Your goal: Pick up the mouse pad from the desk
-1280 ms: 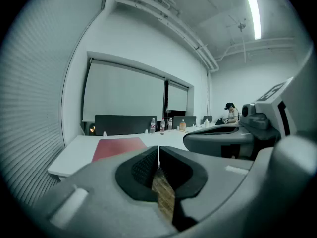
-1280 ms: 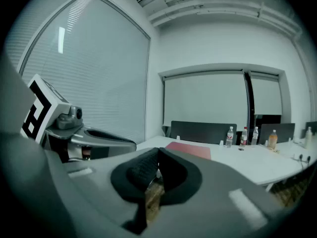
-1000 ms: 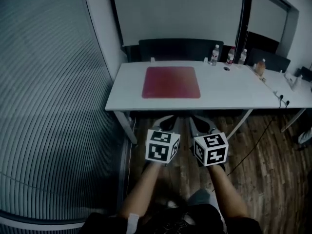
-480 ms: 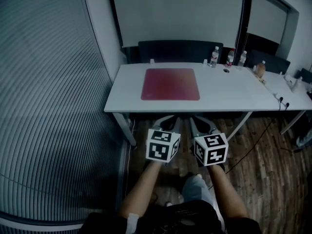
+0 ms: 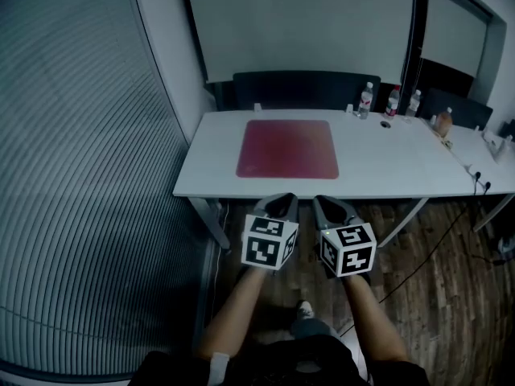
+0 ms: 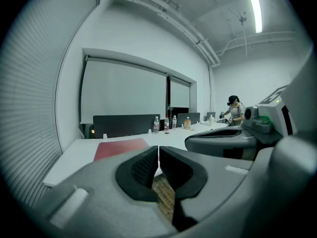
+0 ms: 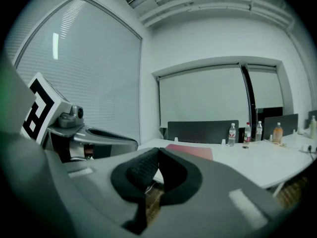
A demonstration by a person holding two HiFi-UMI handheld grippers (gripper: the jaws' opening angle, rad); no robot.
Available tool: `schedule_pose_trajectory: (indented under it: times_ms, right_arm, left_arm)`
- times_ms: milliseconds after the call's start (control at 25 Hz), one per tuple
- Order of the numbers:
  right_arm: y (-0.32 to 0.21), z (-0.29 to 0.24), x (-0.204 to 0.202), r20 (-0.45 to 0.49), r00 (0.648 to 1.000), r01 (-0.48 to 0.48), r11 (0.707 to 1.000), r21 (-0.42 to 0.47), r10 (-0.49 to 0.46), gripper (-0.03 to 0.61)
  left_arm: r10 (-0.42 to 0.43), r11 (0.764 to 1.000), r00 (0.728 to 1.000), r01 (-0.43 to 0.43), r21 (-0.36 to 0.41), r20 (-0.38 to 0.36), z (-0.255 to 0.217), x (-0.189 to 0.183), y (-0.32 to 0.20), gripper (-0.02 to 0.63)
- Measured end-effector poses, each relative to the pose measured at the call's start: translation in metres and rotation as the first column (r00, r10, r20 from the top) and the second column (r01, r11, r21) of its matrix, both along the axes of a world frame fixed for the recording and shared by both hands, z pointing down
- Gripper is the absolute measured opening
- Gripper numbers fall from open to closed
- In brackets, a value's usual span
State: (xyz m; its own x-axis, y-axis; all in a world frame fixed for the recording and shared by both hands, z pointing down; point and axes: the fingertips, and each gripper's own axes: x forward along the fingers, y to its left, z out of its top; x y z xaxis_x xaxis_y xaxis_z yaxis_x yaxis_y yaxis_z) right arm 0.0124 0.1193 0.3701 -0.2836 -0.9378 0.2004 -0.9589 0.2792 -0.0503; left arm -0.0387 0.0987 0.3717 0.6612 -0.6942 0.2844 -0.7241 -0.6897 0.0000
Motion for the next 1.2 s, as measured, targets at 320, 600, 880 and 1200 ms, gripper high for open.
schedule_pose_trajectory:
  times_ms: [320,600,880,1200]
  right_arm:
    - [-0.072,-0.002,0.037,-0.006,1.000,0.024,1.000,0.012,-0.024,0.002]
    - [-0.121,0.009,0.072,0.010,0.999,0.044,0.999,-0.004,-0.044,0.002]
    - [-0.149,0.013,0.099,0.030,0.996,0.085,0.996,-0.009,-0.085,0.002]
    - [-0.170,0.013,0.112,0.064,0.992,0.112,0.994,-0.012,-0.111,0.002]
  left_arm:
    - [-0.007,1.000,1.000,0.007,0.005,0.023,-0.002,0.039,-0.070,0.012]
    - [-0.029,1.000,0.999,0.029,-0.009,0.045,0.009,0.073,-0.120,0.012]
    - [-0.061,0.998,0.995,0.062,-0.009,0.076,0.012,0.102,-0.147,0.012]
    - [-0.104,0.995,0.989,0.105,-0.001,0.109,0.009,0.107,-0.167,0.012]
